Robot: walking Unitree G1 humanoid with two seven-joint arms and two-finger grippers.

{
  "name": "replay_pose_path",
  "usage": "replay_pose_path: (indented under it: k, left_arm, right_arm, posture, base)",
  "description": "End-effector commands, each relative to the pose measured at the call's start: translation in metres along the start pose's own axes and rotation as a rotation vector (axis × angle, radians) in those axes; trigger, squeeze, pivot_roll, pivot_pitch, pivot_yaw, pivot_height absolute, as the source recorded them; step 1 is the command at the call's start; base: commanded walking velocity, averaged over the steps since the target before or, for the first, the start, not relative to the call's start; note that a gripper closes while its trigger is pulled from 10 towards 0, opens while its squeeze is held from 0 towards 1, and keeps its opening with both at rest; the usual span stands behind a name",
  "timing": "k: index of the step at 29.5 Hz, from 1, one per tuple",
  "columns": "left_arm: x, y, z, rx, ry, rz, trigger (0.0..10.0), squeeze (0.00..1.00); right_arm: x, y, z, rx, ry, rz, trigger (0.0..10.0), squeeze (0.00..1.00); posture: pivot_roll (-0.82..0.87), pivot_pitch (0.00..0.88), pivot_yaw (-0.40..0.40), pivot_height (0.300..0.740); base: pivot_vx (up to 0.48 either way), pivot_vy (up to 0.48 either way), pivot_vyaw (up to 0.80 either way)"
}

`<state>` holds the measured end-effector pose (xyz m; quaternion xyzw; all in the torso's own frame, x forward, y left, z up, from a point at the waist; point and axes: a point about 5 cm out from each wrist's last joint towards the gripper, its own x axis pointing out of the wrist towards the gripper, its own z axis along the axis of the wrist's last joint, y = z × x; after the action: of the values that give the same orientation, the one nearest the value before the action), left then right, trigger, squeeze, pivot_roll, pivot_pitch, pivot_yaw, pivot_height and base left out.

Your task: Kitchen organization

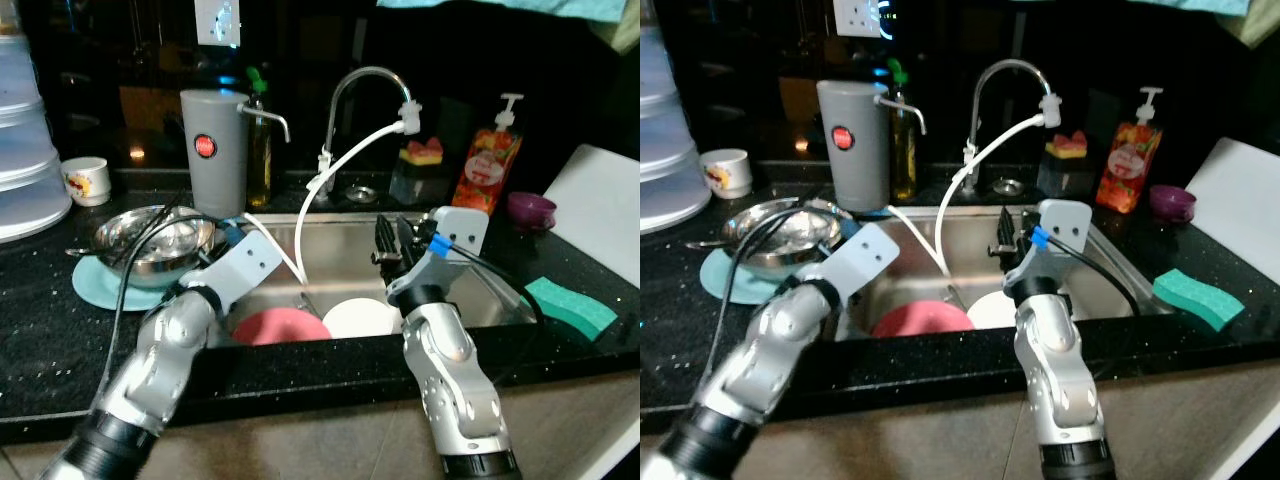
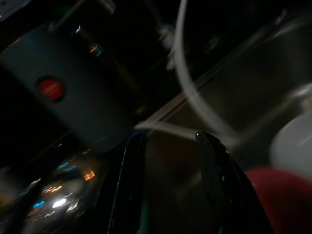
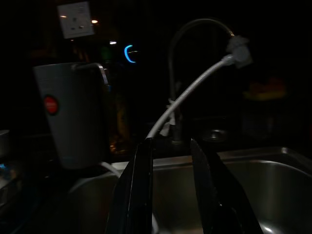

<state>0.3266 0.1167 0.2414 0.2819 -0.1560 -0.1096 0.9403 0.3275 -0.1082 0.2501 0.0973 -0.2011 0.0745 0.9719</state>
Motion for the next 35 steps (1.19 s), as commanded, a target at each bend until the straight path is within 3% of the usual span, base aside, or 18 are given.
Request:
replay_pose_path:
  k: [1,2,5,6,7,10,20,35]
  left_arm:
    - [-0.003,0.002,0.0,-0.078,0.034,0.024,10.0,0.0]
    - [-0.003,0.002,0.0,-0.078,0.034,0.024,10.0,0.0]
    - [-0.006,0.006,-0.002,-0.22,0.078,0.066,10.0,0.0]
    - [-0.006,0.006,-0.002,-0.22,0.078,0.066,10.0,0.0]
    - [-0.009,0.009,-0.006,-0.313,0.114,0.096,10.0,0.0]
    - [-0.012,0.013,-0.008,-0.373,0.14,0.123,10.0,0.0]
    - [-0.015,0.021,-0.011,-0.413,0.185,0.174,10.0,0.0]
    - [-0.008,0.004,-0.007,-0.443,0.208,0.129,10.0,0.0]
  right_arm:
    - [0.003,0.005,0.001,-0.003,-0.007,0.029,10.0,0.0]
    - [0.003,0.005,0.001,-0.003,-0.007,0.029,10.0,0.0]
    - [0.006,0.012,0.008,-0.022,-0.042,0.073,10.0,0.0]
    - [0.006,0.012,0.008,-0.022,-0.042,0.073,10.0,0.0]
    - [0.006,0.014,0.01,-0.025,-0.049,0.087,10.0,0.0]
    - [0.006,0.015,0.009,-0.023,-0.045,0.092,10.0,0.0]
    - [0.006,0.015,0.005,-0.025,-0.034,0.092,10.0,0.0]
    - [0.002,0.006,0.009,-0.054,-0.047,0.049,10.0,0.0]
  posture:
    - [0.22,0.0,-0.114,0.74]
    - [0.22,0.0,-0.114,0.74]
    - [0.24,0.0,-0.111,0.74]
    - [0.24,0.0,-0.111,0.74]
    - [0.24,0.0,-0.111,0.74]
    - [0.24,0.0,-0.111,0.74]
    - [0.26,0.0,-0.124,0.74]
    - [0.2,0.0,-0.1,0.74]
  base:
    - [0.0,0.0,0.0]
    - [0.0,0.0,0.0]
    - [0.0,0.0,0.0]
    - [0.0,0.0,0.0]
    - [0.0,0.0,0.0]
    - [0.0,0.0,0.0]
    - [0.0,0.0,0.0]
    - [0.0,0.0,0.0]
